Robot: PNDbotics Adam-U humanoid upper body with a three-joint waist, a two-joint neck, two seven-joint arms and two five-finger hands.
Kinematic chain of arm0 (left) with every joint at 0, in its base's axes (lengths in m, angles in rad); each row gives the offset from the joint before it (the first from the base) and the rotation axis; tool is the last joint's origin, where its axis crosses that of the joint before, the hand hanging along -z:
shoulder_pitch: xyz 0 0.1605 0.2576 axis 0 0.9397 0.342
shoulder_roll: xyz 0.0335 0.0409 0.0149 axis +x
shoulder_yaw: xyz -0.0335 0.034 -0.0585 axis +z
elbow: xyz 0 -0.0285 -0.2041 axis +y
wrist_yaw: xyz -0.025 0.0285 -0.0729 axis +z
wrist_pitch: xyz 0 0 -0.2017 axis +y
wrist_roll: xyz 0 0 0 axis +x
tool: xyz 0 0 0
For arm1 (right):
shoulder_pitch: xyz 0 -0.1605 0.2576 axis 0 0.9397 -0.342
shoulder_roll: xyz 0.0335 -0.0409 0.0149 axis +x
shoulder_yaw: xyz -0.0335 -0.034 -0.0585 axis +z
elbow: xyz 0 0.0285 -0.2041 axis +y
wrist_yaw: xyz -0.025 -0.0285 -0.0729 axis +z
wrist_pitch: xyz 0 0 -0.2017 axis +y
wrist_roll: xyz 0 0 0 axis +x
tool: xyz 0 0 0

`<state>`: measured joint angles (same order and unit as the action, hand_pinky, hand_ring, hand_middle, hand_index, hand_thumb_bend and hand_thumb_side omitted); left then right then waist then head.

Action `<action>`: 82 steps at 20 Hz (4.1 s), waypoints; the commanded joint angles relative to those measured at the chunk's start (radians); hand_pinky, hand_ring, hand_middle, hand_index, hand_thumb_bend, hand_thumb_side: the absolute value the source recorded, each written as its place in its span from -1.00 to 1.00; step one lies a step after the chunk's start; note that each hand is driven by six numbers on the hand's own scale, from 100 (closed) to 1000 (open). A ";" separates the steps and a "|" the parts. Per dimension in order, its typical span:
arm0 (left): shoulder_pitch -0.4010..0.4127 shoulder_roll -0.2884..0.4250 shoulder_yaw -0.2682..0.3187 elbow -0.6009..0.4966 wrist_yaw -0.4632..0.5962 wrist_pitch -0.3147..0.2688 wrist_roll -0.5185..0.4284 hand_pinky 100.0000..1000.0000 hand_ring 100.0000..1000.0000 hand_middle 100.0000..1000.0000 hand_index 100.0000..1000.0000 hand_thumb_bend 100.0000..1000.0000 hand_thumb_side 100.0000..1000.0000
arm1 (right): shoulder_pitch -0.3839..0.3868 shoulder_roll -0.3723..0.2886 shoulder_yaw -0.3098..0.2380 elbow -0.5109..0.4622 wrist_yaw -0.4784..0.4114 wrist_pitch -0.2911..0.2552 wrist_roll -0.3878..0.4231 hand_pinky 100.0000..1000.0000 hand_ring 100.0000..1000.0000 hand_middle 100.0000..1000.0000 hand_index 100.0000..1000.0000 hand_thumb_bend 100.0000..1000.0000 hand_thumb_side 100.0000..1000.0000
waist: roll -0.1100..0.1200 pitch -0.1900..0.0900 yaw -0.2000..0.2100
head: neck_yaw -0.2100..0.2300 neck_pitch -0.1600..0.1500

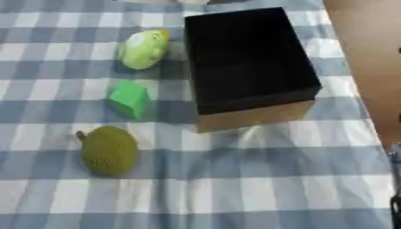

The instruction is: Pick up objects on the table and place them in the box.

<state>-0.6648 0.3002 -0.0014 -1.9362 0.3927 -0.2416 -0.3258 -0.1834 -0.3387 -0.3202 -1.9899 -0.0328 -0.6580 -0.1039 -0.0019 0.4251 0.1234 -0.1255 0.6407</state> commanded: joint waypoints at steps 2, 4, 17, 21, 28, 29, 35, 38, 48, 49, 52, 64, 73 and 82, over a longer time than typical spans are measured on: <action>-0.054 0.109 -0.027 0.038 -0.042 -0.062 -0.025 0.50 0.54 0.54 0.76 -1.00 0.11 | 0.004 -0.032 -0.009 -0.010 0.012 0.001 -0.005 0.85 1.00 -0.24 0.87 -1.00 -0.18 | 0.023 -0.014 0.002 | -0.008 0.003; -0.067 0.134 -0.039 0.060 -0.048 -0.094 -0.030 0.50 0.54 0.54 0.76 -1.00 0.11 | 0.005 -0.035 -0.009 -0.010 0.014 0.002 -0.006 0.85 1.00 -0.24 0.87 -1.00 -0.18 | 0.026 -0.016 0.003 | -0.009 0.005; -0.239 0.387 -0.199 0.204 -0.189 -0.268 -0.134 0.55 0.56 0.51 0.76 -1.00 -0.11 | 0.021 -0.057 -0.005 -0.010 0.030 0.007 -0.006 0.86 1.00 -0.25 0.87 -1.00 -0.18 | 0.058 -0.027 0.018 | -0.025 0.029; -0.291 0.447 -0.233 0.293 -0.248 -0.319 -0.173 0.60 0.59 0.54 0.79 -1.00 -0.02 | 0.021 -0.059 -0.002 -0.010 0.028 0.010 -0.003 0.86 1.00 -0.26 0.87 -1.00 -0.18 | 0.063 -0.028 0.013 | -0.024 0.026; -0.411 0.431 -0.308 0.426 -0.353 -0.422 -0.276 0.65 0.61 0.55 0.80 -1.00 0.05 | 0.028 -0.060 0.002 -0.010 0.029 0.014 0.006 0.86 1.00 -0.26 0.88 -1.00 -0.18 | 0.069 -0.033 0.017 | -0.031 0.037; -0.426 0.426 -0.317 0.448 -0.367 -0.436 -0.291 0.65 0.62 0.55 0.80 -1.00 0.05 | 0.029 -0.060 0.002 -0.010 0.030 0.014 0.007 0.86 1.00 -0.27 0.88 -1.00 -0.18 | 0.070 -0.033 0.017 | -0.031 0.039; -0.509 0.390 -0.368 0.579 -0.452 -0.506 -0.375 0.67 0.63 0.57 0.81 -1.00 0.01 | 0.035 -0.061 0.006 -0.010 0.033 0.016 0.014 0.86 1.00 -0.27 0.88 -1.00 -0.18 | 0.075 -0.035 0.021 | -0.033 0.045; -0.545 0.363 -0.381 0.644 -0.495 -0.542 -0.418 0.67 0.63 0.52 0.81 -1.00 -0.02 | 0.037 -0.061 0.007 -0.010 0.034 0.017 0.016 0.86 1.00 -0.27 0.88 -1.00 -0.18 | 0.076 -0.037 0.022 | -0.030 0.047; -0.592 0.299 -0.396 0.747 -0.655 -0.640 -0.471 0.69 0.65 0.48 0.80 -0.77 -0.14 | 0.040 -0.058 0.011 -0.010 0.033 0.022 0.025 0.86 1.00 -0.28 0.88 -1.00 -0.18 | 0.077 -0.039 0.021 | -0.028 0.051; -0.593 0.295 -0.402 0.752 -0.668 -0.646 -0.468 0.71 0.66 0.48 0.81 -0.75 -0.16 | 0.040 -0.058 0.011 -0.010 0.033 0.023 0.027 0.86 1.00 -0.29 0.88 -1.00 -0.18 | 0.077 -0.039 0.021 | -0.028 0.050; -0.595 0.291 -0.420 0.759 -0.687 -0.661 -0.462 0.75 0.68 0.48 0.79 -0.60 -0.20 | 0.041 -0.057 0.013 -0.010 0.033 0.024 0.030 0.87 1.00 -0.29 0.88 -1.00 -0.18 | 0.077 -0.039 0.020 | -0.028 0.049; -0.594 0.293 -0.490 0.708 -0.852 -0.631 -0.449 0.85 0.71 0.45 0.75 -0.05 -0.41 | 0.040 -0.057 0.019 -0.010 0.030 0.025 0.042 0.87 1.00 -0.30 0.88 -1.00 -0.18 | 0.078 -0.036 0.016 | -0.026 0.043; -0.589 0.261 -0.540 0.765 -0.937 -0.642 -0.447 0.86 0.72 0.49 0.80 -0.09 -0.92 | 0.038 -0.056 0.023 -0.010 0.026 0.028 0.049 0.87 1.00 -0.31 0.89 -1.00 -0.18 | 0.077 -0.034 0.013 | -0.019 0.047; -0.594 0.237 -0.578 0.768 -0.907 -0.600 -0.484 0.85 0.72 0.50 0.82 -0.19 -0.91 | 0.038 -0.056 0.026 -0.010 0.023 0.031 0.057 0.87 1.00 -0.32 0.89 -1.00 -0.18 | 0.079 -0.033 0.014 | -0.015 0.048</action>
<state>-1.2386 0.5199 -0.5814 -1.1532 -0.5262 -0.5782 -0.5332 -0.1408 -0.3744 -0.2944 -1.9899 -0.0038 -0.6248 -0.0522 0.0646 0.4239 0.1366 -0.1419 0.6861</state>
